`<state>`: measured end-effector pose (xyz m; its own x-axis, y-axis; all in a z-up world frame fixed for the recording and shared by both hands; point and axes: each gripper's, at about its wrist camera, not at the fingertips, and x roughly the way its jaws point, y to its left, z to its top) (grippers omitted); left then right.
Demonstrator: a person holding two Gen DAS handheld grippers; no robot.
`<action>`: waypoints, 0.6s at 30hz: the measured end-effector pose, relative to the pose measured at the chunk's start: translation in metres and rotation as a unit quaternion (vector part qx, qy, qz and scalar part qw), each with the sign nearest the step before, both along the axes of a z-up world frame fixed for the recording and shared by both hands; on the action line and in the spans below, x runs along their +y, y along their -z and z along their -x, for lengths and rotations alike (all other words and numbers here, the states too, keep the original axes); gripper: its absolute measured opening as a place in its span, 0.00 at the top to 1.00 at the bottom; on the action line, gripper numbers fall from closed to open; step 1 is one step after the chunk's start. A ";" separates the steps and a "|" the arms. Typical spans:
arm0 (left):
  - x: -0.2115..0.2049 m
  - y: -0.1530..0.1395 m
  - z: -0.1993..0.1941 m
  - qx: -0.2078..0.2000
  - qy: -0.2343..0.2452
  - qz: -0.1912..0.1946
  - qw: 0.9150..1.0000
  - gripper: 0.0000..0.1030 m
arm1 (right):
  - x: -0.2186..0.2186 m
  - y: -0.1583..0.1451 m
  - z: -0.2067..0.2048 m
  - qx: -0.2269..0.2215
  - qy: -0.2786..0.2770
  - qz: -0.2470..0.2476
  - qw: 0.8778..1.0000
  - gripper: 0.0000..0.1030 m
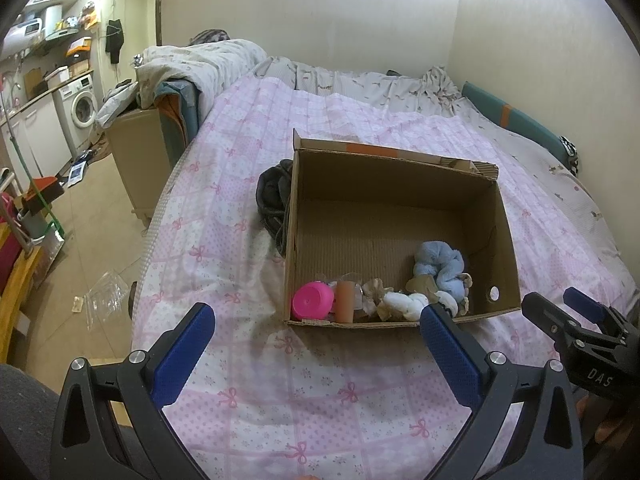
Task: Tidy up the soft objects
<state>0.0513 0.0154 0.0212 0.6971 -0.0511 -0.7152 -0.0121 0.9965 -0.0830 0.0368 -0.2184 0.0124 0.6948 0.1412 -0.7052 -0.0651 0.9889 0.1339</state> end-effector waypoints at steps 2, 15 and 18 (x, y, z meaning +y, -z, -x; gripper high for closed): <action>0.000 0.000 0.000 0.000 0.000 0.000 1.000 0.01 | 0.000 0.000 0.000 0.000 0.000 0.000 1.000 0.00; 0.000 0.001 0.000 0.001 0.000 -0.001 1.000 0.01 | -0.001 0.001 0.000 0.000 0.001 -0.001 1.000 0.00; 0.001 0.001 0.000 0.000 -0.001 0.001 1.000 0.01 | -0.003 0.002 0.000 -0.001 0.001 -0.002 1.000 0.00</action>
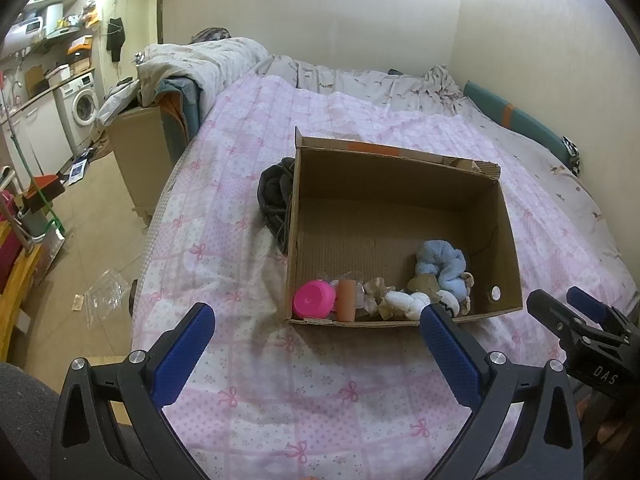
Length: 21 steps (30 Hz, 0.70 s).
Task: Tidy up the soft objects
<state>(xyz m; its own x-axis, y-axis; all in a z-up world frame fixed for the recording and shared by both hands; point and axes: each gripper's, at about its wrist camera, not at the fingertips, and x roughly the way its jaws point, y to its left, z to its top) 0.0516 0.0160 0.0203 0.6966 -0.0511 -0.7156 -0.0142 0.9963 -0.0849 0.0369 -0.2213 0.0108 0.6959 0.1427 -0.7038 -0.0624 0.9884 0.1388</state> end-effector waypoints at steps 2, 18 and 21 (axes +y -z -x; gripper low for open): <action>0.000 -0.001 0.000 0.001 0.001 -0.001 1.000 0.01 | -0.001 0.000 0.000 0.000 0.000 0.000 1.000 0.00; 0.003 0.004 0.002 0.002 0.000 0.005 1.000 0.01 | 0.000 -0.001 0.000 0.000 0.000 0.000 1.000 0.00; 0.003 0.005 0.001 0.003 -0.002 0.005 1.000 0.01 | 0.000 -0.001 0.000 0.000 0.000 0.000 1.000 0.00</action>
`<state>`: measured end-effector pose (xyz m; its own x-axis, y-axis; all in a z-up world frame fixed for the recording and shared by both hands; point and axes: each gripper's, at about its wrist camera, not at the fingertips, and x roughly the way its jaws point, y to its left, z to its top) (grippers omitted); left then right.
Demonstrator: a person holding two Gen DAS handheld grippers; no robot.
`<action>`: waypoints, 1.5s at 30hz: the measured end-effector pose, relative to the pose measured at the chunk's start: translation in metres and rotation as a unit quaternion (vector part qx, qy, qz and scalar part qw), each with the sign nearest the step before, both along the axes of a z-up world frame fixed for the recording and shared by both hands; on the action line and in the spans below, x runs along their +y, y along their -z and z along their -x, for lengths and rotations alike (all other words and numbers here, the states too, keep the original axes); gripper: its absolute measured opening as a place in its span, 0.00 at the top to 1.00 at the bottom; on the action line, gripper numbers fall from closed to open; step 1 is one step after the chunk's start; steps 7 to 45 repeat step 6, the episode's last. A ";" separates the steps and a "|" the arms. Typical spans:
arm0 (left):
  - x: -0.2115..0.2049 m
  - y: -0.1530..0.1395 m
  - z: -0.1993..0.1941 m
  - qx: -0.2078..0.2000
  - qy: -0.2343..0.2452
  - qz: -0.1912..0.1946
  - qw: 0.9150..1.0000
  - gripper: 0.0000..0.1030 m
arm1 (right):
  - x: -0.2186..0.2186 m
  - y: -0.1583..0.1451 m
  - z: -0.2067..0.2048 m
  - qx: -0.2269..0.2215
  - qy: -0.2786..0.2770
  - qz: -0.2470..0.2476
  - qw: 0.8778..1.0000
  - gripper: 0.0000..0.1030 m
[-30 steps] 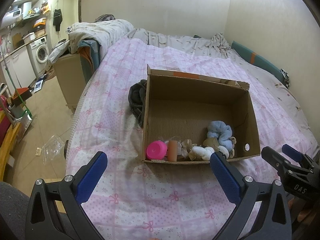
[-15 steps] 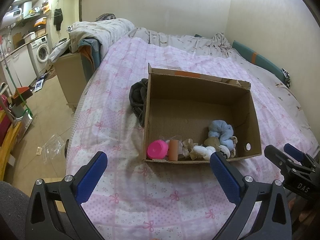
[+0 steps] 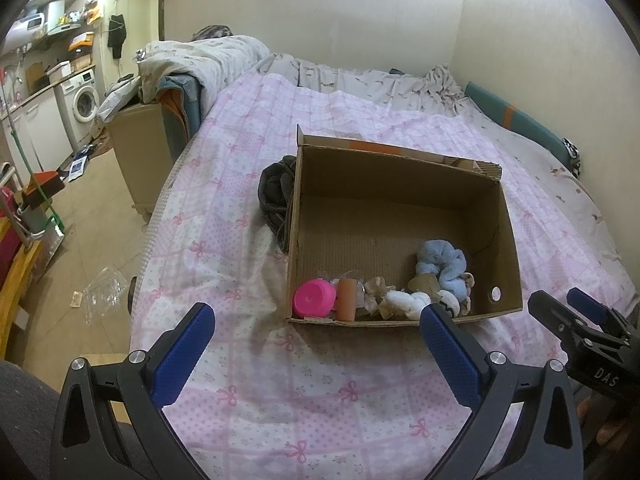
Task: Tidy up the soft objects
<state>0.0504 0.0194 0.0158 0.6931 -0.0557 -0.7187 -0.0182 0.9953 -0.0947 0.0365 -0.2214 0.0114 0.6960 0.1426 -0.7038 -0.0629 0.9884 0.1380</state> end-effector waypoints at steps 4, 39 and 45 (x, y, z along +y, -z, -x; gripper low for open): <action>0.001 0.001 0.001 0.001 0.000 0.005 1.000 0.01 | 0.000 0.000 0.000 0.000 0.000 0.000 1.000 0.00; 0.000 0.001 0.001 0.001 0.001 0.005 1.000 0.01 | -0.001 -0.001 0.000 0.000 0.000 0.000 1.000 0.00; 0.000 0.001 0.001 0.001 0.001 0.005 1.000 0.01 | -0.001 -0.001 0.000 0.000 0.000 0.000 1.000 0.00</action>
